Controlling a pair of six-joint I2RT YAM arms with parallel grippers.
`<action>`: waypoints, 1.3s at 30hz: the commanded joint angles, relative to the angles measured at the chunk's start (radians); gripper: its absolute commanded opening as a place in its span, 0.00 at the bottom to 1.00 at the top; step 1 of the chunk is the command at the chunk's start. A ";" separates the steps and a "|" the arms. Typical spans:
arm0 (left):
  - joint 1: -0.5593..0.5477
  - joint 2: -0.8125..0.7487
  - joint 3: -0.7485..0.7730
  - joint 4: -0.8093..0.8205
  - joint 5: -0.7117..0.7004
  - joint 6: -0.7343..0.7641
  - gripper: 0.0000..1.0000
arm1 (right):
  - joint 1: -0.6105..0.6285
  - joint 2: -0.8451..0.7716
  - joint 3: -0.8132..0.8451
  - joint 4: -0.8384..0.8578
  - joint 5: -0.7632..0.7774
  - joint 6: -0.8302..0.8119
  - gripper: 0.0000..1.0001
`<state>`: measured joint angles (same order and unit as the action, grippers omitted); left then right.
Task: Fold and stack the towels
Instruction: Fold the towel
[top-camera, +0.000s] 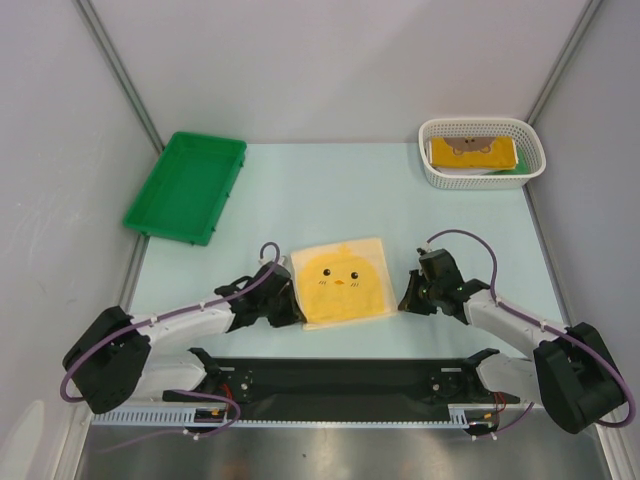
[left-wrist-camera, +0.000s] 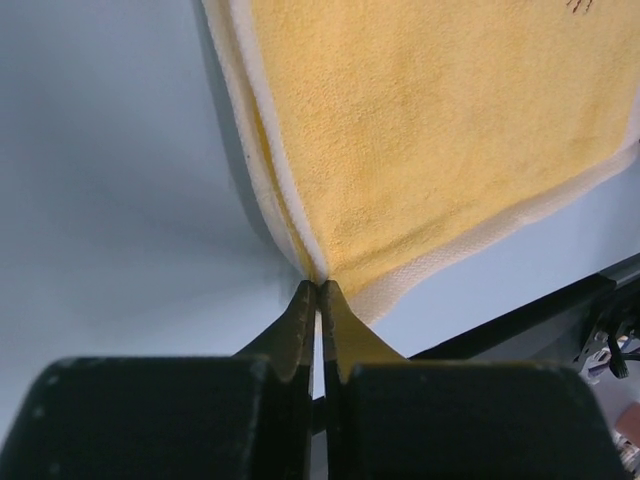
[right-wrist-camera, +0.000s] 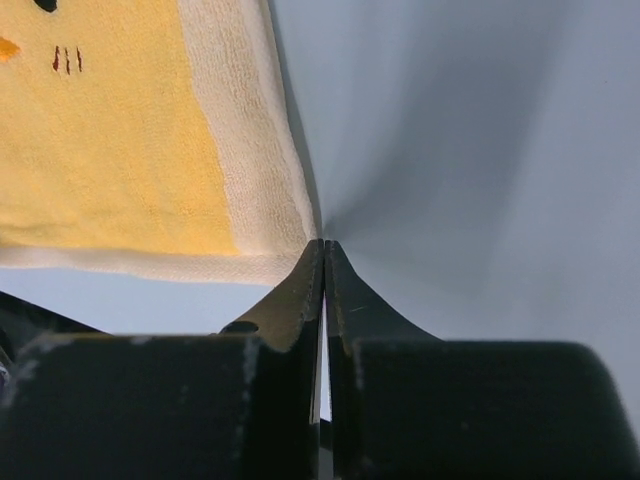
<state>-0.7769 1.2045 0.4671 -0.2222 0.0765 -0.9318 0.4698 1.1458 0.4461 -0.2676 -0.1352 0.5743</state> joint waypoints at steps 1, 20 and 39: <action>-0.009 0.006 0.057 -0.045 -0.018 0.037 0.05 | 0.006 -0.020 0.008 0.013 -0.009 0.001 0.01; -0.010 -0.006 0.059 -0.020 -0.011 0.007 0.37 | 0.020 -0.024 0.009 0.004 0.003 0.013 0.24; -0.021 0.038 0.064 0.018 -0.012 -0.024 0.33 | 0.021 -0.024 0.005 0.013 0.000 0.013 0.24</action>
<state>-0.7876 1.2259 0.5003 -0.2424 0.0704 -0.9356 0.4835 1.1320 0.4461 -0.2737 -0.1390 0.5835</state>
